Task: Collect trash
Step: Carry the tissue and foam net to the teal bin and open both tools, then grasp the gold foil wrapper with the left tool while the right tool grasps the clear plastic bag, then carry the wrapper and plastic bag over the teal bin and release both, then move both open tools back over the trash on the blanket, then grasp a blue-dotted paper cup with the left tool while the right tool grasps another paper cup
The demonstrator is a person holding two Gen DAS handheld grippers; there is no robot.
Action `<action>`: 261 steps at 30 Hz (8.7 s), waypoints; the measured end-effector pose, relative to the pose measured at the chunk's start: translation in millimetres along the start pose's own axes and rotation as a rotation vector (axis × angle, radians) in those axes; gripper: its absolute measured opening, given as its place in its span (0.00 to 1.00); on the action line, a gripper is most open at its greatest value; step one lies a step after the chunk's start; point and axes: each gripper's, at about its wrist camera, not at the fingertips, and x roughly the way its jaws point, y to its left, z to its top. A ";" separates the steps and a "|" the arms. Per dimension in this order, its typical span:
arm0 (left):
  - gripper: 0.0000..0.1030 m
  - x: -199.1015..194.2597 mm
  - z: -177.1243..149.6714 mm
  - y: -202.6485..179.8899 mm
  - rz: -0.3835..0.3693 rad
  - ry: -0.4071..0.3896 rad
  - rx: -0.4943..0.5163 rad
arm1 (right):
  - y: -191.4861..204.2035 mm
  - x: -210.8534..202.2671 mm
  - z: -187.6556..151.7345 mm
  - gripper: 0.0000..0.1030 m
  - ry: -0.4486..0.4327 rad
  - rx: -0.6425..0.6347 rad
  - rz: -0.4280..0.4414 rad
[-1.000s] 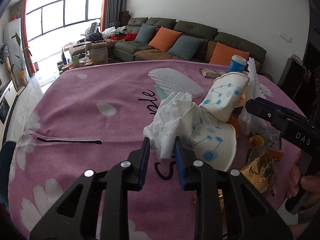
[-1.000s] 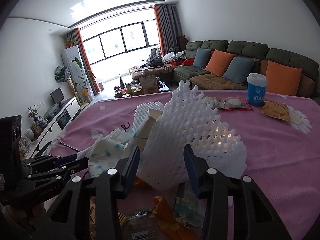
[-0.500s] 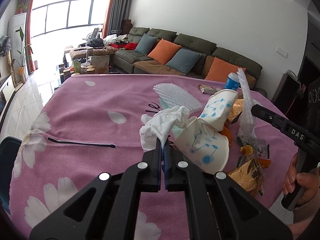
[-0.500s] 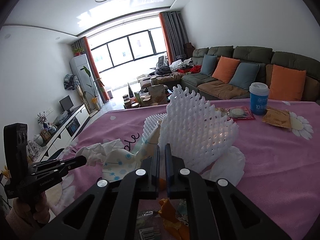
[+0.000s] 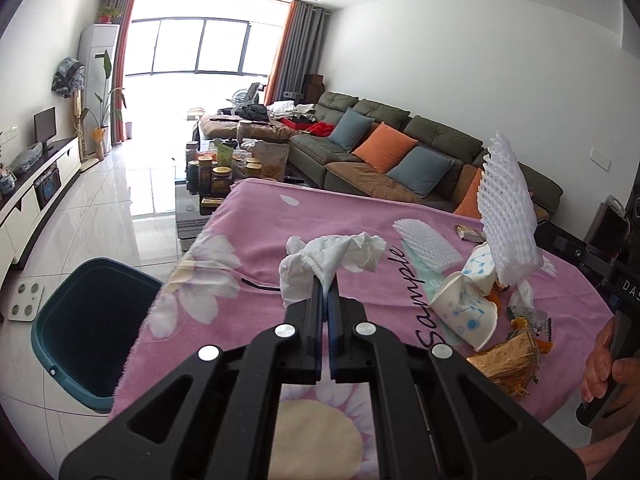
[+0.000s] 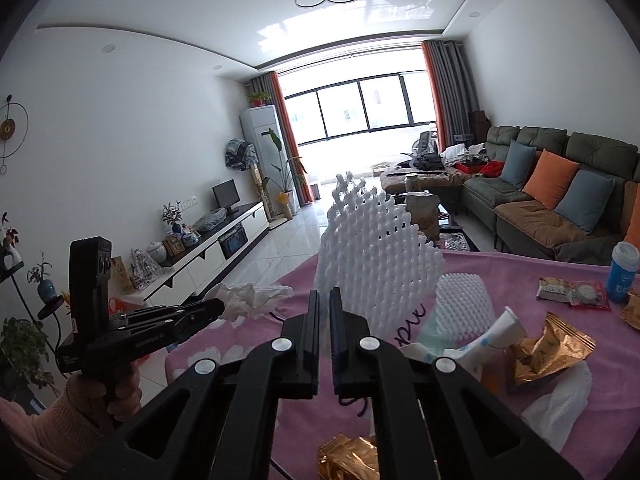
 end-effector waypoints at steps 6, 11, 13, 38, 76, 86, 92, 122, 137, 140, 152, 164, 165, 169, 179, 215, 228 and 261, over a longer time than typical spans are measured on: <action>0.02 -28.4 -0.7 66.0 0.174 -0.030 -0.084 | 59.0 62.5 14.1 0.04 0.090 -0.049 0.235; 0.02 -39.7 -3.7 122.4 0.298 -0.020 -0.151 | 100.0 114.9 22.0 0.04 0.177 -0.047 0.394; 0.02 -40.4 -5.4 142.1 0.336 -0.009 -0.175 | 116.1 133.7 23.6 0.04 0.211 -0.042 0.446; 0.09 46.0 -45.3 233.4 0.437 0.163 -0.315 | 186.2 308.5 -22.3 0.17 0.599 0.048 0.385; 0.69 40.8 -81.8 -126.3 -0.401 0.188 0.280 | -52.2 2.6 -18.4 0.52 0.146 0.188 -0.087; 0.50 68.8 -95.6 -143.4 -0.416 0.317 0.271 | -74.7 -28.3 -65.9 0.52 0.207 0.219 -0.116; 0.39 71.6 -91.1 -127.2 -0.433 0.327 0.195 | -79.0 -38.7 -86.7 0.51 0.236 0.255 -0.097; 0.38 18.8 -64.3 -36.9 -0.184 0.188 0.066 | -36.5 -32.5 -86.9 0.23 0.280 0.152 -0.011; 0.38 -21.7 -45.6 30.6 -0.016 0.085 -0.033 | 23.2 53.9 -52.6 0.23 0.308 0.062 0.215; 0.38 -28.9 -41.4 50.0 0.026 0.062 -0.062 | 40.1 75.4 -45.3 0.23 0.323 0.042 0.259; 0.38 -44.2 -33.5 126.3 0.214 0.019 -0.166 | 102.7 150.7 -20.7 0.23 0.378 -0.044 0.376; 0.38 -47.1 -38.7 185.7 0.332 0.030 -0.235 | 144.9 218.9 -9.2 0.23 0.437 -0.066 0.436; 0.38 -46.0 -38.8 188.1 0.335 0.033 -0.240 | 147.3 223.1 -9.1 0.23 0.441 -0.068 0.436; 0.38 -40.9 -41.3 198.8 0.361 0.048 -0.260 | 157.5 240.6 -9.5 0.24 0.457 -0.072 0.433; 0.38 -12.8 -43.2 222.1 0.402 0.096 -0.313 | 176.2 279.7 -14.0 0.24 0.506 -0.062 0.414; 0.56 -0.2 -36.6 201.8 0.413 0.046 -0.276 | 165.2 265.6 -11.3 0.42 0.487 -0.091 0.356; 0.65 0.6 -32.9 46.6 0.045 0.033 -0.030 | 82.7 138.4 6.3 0.49 0.291 -0.061 0.250; 0.64 109.2 -44.6 -134.7 -0.324 0.324 0.118 | -107.2 8.2 -22.9 0.56 0.139 0.215 -0.270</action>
